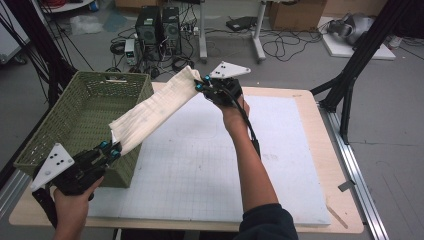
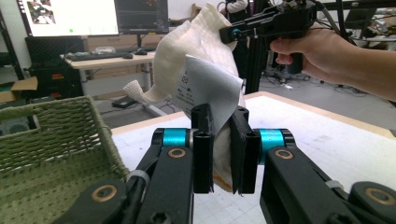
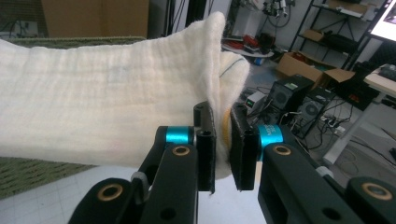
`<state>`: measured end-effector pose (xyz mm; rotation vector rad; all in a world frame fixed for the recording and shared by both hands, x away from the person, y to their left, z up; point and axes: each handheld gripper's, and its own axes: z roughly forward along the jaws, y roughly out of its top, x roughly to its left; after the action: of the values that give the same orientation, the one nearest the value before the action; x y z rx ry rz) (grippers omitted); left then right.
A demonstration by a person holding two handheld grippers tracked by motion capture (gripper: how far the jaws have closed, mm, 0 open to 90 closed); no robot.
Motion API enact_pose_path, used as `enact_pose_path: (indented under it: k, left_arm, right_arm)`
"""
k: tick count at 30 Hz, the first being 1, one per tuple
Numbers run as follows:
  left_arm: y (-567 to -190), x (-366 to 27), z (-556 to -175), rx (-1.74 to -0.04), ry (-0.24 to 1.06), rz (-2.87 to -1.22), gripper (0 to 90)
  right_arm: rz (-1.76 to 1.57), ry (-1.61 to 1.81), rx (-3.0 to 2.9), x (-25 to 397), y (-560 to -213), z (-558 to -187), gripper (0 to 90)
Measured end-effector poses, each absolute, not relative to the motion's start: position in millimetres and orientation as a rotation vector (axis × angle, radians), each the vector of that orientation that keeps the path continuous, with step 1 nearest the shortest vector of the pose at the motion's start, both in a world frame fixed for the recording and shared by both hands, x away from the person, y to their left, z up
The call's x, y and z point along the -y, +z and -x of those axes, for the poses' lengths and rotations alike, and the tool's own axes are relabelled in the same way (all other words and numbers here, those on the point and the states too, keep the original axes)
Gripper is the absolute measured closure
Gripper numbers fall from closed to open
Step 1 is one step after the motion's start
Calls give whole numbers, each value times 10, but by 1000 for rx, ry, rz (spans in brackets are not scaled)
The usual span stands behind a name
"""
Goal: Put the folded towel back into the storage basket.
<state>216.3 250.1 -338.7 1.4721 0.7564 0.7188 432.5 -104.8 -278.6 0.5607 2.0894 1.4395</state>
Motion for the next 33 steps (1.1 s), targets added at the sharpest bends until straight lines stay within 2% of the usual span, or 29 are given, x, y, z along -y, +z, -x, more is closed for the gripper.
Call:
enact_pose_path:
  k: [33]
  left_arm:
    - [-3447, -3005, -2001, -885, 866, -1470, 812]
  right_arm:
    - [-465, 1456, -2168, -98, -2716, -4764, 823]
